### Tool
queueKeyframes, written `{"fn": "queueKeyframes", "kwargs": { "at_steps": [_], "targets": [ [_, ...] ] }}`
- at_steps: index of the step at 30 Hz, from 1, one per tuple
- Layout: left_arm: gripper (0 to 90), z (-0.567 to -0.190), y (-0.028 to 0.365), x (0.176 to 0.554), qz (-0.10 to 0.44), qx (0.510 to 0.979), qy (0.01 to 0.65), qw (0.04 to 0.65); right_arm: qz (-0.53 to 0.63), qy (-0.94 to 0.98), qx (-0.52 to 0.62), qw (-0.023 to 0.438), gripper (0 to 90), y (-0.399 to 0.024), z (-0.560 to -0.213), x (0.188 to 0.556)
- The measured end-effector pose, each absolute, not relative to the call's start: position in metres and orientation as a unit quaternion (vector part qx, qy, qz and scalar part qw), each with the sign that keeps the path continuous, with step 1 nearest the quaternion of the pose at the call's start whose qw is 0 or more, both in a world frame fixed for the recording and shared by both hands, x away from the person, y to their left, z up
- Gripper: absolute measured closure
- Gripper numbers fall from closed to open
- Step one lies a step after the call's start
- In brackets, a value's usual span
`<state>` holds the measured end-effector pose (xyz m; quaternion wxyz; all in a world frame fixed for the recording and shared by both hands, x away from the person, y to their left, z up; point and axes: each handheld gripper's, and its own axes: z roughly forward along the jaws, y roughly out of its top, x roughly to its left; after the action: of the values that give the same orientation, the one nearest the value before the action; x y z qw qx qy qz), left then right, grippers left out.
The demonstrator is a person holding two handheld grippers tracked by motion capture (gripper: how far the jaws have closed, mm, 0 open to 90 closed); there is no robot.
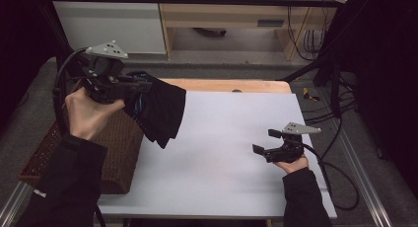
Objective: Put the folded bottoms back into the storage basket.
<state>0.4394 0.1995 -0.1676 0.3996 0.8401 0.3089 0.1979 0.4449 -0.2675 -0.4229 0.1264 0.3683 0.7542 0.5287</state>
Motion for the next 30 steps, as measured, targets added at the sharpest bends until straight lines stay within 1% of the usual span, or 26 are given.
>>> {"fn": "queueKeyframes", "kwargs": {
  "at_steps": [17, 30],
  "targets": [
    [82.9, -0.154, 0.243, 0.437, 0.22, 0.823, 0.336, 0.402, 0.529, 0.755, 0.368, 0.127, 1.9, -0.267, -0.423, 0.445],
    [83.0, -0.157, 0.275, 0.44, 0.233, 0.813, 0.363, 0.391, 0.526, 0.756, 0.367, 0.128, 1.9, -0.267, -0.423, 0.445]
  ]
}}
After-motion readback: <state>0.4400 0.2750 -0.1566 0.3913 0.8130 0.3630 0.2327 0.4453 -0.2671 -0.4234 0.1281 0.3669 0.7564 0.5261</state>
